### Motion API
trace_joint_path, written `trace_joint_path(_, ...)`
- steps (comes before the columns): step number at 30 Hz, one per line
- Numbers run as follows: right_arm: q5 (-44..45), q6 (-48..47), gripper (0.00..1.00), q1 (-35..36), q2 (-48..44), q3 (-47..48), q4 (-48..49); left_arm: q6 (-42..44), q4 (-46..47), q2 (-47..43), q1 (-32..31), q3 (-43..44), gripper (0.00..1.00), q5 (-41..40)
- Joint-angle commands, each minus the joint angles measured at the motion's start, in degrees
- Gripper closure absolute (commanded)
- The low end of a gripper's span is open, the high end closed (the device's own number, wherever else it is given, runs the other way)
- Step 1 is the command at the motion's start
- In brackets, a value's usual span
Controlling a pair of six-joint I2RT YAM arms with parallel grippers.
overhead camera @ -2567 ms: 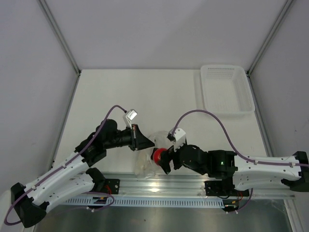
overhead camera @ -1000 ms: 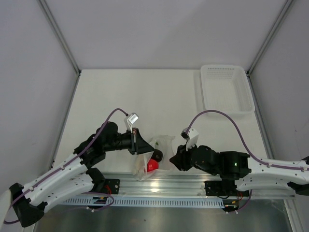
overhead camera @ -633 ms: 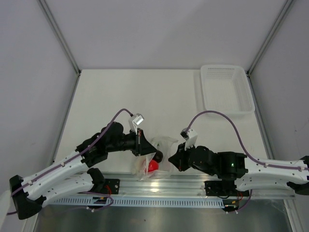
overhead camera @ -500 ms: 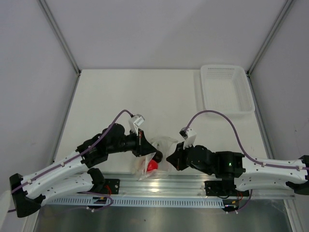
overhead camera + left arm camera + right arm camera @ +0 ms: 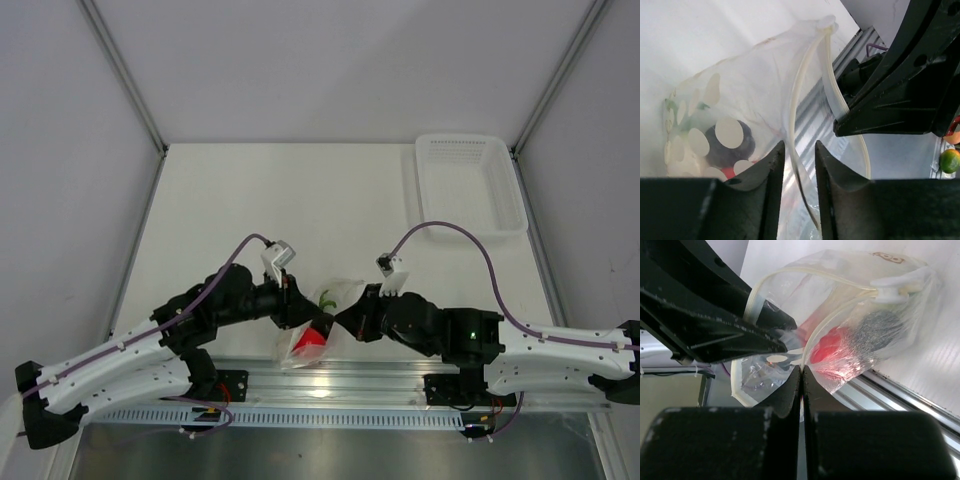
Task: Place the food in the zip-top bag and seal the zipper
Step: Adjust the zipper food storage bag at the center of the board.
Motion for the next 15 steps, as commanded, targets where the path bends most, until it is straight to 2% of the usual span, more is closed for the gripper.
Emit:
trace_joint_path(1,3.5,4.0,1.0,-0.3,-0.8,2.6,2.7,2.3,2.6,-0.7,-1.6,-0.7,0.66,-0.5)
trace_joint_path(2,4.2,4.7,1.0,-0.4,-0.9,2.6,2.7,2.4,2.7,-0.8,-1.8,-0.7,0.6,-0.6)
trace_joint_path(11,6.9,9.0,1.0,-0.8,-1.1,2.7,1.0,4.9,3.2,-2.8,-4.4,-1.1,0.37,-1.3)
trace_joint_path(12,7.5,9.4,1.0,-0.8,-1.0,2.8,0.6,5.2,3.3,-2.8,-4.8,-1.0,0.31,-1.5)
trace_joint_path(15,8.2,11.6,1.0,-0.9,0.1,3.6,-0.2,6.5,3.1,-2.7,-6.9,-0.4,0.23,-3.6)
